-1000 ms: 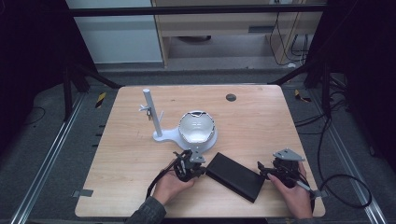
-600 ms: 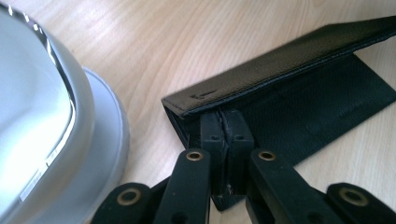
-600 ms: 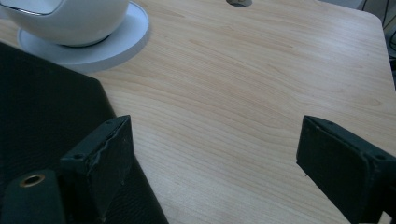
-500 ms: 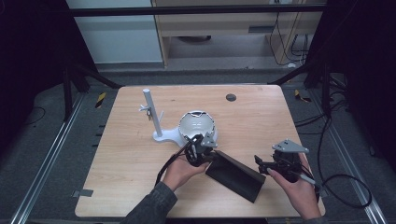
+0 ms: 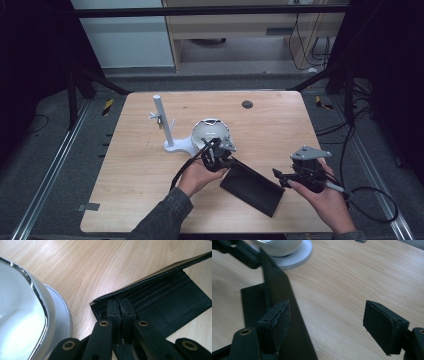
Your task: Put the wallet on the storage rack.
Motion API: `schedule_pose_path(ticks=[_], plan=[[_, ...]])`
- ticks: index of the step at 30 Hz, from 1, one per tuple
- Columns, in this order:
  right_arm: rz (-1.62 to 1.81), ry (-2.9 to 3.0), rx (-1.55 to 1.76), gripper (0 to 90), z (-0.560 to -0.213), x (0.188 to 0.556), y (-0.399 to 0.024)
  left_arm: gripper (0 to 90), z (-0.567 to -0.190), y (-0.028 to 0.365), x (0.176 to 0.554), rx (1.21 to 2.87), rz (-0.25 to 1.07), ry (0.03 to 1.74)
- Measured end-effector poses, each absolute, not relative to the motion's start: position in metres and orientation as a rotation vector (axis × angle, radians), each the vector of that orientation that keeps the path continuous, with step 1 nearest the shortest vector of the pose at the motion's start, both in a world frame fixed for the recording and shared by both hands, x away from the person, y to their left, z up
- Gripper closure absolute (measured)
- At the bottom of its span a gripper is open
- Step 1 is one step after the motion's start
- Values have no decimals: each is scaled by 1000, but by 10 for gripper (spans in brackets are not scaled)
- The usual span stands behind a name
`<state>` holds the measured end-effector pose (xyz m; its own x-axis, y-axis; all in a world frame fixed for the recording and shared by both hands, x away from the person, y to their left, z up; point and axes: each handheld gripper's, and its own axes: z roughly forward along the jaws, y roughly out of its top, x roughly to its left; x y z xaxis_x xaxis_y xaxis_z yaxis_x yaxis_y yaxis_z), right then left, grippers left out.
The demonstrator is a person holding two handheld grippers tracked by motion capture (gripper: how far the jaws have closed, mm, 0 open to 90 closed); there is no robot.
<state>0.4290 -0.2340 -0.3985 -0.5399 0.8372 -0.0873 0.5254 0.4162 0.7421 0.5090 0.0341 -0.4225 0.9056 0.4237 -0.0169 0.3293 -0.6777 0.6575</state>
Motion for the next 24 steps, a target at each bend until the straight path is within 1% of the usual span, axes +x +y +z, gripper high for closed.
schedule_pose_path(ticks=[4, 10, 11, 12, 14, 17, 24], plan=[[893, 2340, 1087, 236, -389, 429, -223, 880, -421, 32, 512, 2373, 173, 535], [812, 2454, 1020, 274, -388, 436, -209, 879, -420, 33, 518, 2362, 154, 551], [772, 2491, 1006, 299, -389, 440, -204, 879, -420, 33, 518, 2363, 152, 551], [772, 2491, 1006, 299, -389, 440, -204, 878, -420, 33, 518, 2363, 152, 551], [722, 2531, 990, 334, -394, 447, -199, 877, -419, 33, 518, 2367, 158, 547], [688, 2555, 977, 347, -398, 452, -197, 877, -419, 32, 517, 2368, 160, 547], [611, 2625, 952, 416, -414, 463, -185, 874, -421, 30, 518, 2366, 151, 548]])
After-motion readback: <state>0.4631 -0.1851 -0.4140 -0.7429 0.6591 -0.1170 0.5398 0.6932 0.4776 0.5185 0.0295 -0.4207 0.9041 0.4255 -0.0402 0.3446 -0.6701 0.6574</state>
